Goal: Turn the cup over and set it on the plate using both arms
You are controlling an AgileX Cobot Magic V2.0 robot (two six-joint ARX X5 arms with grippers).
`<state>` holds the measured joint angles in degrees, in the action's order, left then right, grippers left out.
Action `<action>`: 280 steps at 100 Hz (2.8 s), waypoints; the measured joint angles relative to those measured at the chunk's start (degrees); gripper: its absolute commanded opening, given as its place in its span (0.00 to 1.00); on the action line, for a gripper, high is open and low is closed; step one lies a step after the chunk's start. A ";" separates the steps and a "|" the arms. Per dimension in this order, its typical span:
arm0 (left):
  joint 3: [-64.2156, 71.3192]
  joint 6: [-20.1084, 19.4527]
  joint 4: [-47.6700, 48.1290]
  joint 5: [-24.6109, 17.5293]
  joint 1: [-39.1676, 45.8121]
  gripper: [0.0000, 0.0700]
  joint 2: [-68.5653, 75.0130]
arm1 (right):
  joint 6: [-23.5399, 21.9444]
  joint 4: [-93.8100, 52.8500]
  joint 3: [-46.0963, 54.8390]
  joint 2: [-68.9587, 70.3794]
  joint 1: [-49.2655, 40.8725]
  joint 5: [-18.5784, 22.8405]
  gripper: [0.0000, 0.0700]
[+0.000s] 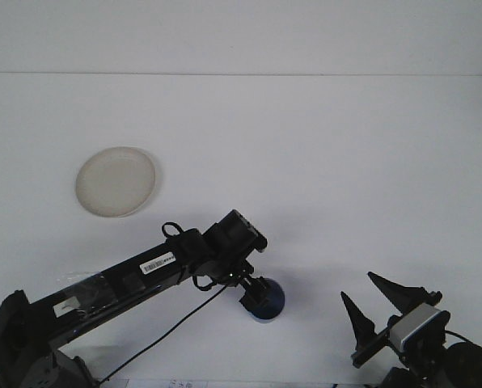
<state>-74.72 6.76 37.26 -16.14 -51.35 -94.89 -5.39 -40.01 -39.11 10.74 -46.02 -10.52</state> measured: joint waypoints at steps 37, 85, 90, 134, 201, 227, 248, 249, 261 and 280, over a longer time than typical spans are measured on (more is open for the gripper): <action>-0.31 -0.37 1.49 0.17 -1.18 0.01 -0.66 | 0.00 0.00 0.00 0.02 0.00 0.00 0.61; -12.24 -9.64 16.33 15.85 8.92 0.01 8.98 | 0.00 -0.15 0.00 0.02 0.00 0.00 0.61; -13.40 -10.82 17.29 17.92 12.79 0.01 10.93 | 0.00 -0.15 0.00 0.02 0.00 0.00 0.61; -14.84 -13.44 9.11 19.30 50.80 0.01 3.72 | 0.00 -0.17 0.00 0.00 0.00 0.00 0.61; -17.49 -11.85 3.34 19.23 54.84 0.71 -10.62 | -0.46 -0.17 0.00 0.02 0.00 0.00 0.61; -26.99 -8.92 9.29 19.23 54.82 0.72 -10.56 | -0.46 -0.17 0.00 0.02 0.00 0.00 0.61; -28.83 -6.25 10.12 18.36 54.82 0.72 1.14 | -0.68 -0.13 0.00 0.02 0.00 -2.69 0.68; -28.89 -6.10 10.12 18.05 54.82 0.72 2.03 | -0.68 -0.11 0.00 0.02 -0.02 -2.86 0.69; -29.38 -5.49 10.16 13.86 54.14 0.72 13.25 | -0.85 0.20 0.00 0.02 -0.02 -4.87 0.76; -19.85 -4.20 8.11 11.67 49.62 0.72 30.40 | -0.85 0.22 0.00 0.02 -0.02 -6.08 0.76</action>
<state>-94.56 2.57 45.36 -4.47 -1.74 -64.49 -6.24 -39.79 -39.11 10.76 -46.04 -16.60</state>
